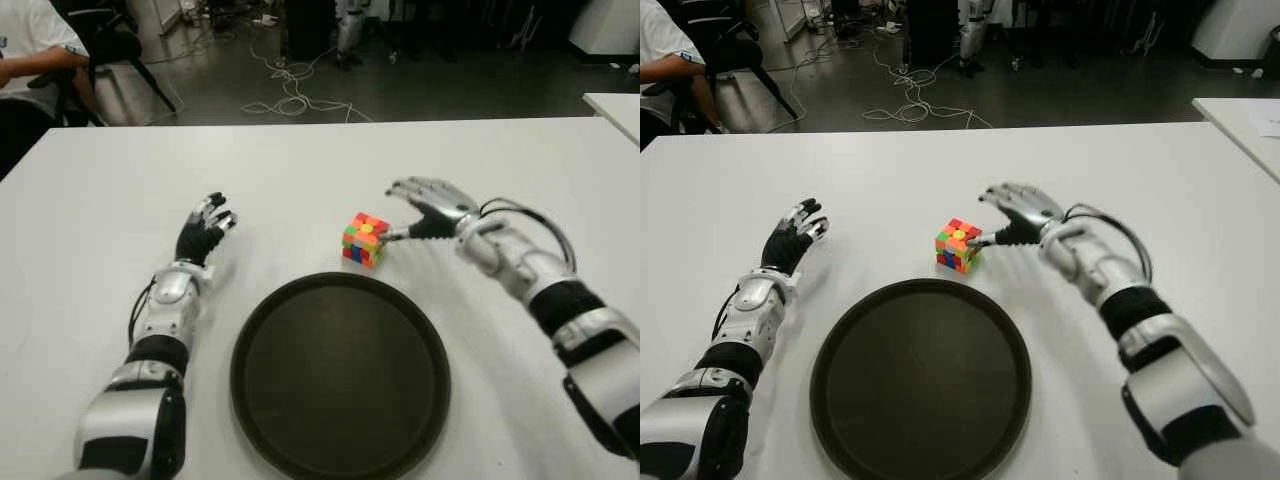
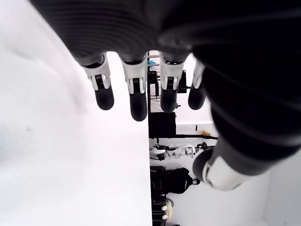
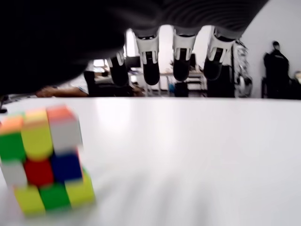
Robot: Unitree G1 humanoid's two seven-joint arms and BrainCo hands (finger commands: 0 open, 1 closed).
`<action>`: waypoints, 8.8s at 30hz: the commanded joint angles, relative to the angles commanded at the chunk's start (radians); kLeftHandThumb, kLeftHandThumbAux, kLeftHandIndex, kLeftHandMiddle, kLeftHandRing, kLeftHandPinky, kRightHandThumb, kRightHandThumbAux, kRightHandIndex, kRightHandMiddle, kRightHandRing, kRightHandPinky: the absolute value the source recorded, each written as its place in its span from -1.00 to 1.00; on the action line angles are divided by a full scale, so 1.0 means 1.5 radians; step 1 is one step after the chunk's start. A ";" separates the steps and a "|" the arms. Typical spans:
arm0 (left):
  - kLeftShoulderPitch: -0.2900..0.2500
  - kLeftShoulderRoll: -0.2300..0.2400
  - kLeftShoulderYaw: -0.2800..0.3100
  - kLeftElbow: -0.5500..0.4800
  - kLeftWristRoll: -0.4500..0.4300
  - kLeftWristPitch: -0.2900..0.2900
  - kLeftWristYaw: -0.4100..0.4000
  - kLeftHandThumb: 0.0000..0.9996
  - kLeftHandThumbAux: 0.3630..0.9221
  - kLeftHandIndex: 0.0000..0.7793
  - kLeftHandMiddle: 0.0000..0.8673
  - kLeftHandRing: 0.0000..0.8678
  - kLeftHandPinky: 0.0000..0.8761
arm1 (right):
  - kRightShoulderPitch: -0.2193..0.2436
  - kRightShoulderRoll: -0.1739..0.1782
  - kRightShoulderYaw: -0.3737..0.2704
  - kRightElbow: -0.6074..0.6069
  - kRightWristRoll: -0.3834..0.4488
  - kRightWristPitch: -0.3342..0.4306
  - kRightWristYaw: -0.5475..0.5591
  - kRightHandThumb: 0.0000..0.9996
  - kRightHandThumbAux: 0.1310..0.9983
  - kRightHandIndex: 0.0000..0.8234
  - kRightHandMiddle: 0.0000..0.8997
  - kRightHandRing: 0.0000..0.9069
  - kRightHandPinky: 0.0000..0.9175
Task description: Pick up the Rubik's Cube and put it in the plate
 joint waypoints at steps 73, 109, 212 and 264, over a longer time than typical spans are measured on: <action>0.009 -0.004 0.009 -0.016 -0.007 -0.006 -0.012 -0.53 0.26 -0.87 -0.73 -0.76 -0.83 | 0.026 0.090 0.056 -0.008 -0.034 0.035 -0.005 -1.00 -0.58 -0.90 -0.99 -1.00 -0.89; 0.020 -0.003 0.000 -0.033 -0.002 -0.009 -0.011 -0.55 0.29 -0.86 -0.72 -0.76 -0.84 | 0.009 0.103 0.062 0.054 -0.034 0.041 -0.028 -1.00 -0.55 -0.86 -0.97 -0.97 -0.85; 0.020 -0.003 -0.016 -0.036 0.006 -0.013 -0.003 -0.59 0.23 -0.86 -0.73 -0.75 -0.82 | -0.008 0.142 0.109 0.157 -0.053 0.045 -0.098 -1.00 -0.28 -0.85 -0.94 -0.91 -0.81; 0.005 -0.005 -0.006 -0.009 0.001 -0.012 -0.010 -0.53 0.22 -0.85 -0.70 -0.74 -0.82 | -0.023 0.153 0.099 0.194 -0.047 0.065 -0.157 0.40 0.35 0.03 0.17 0.18 0.08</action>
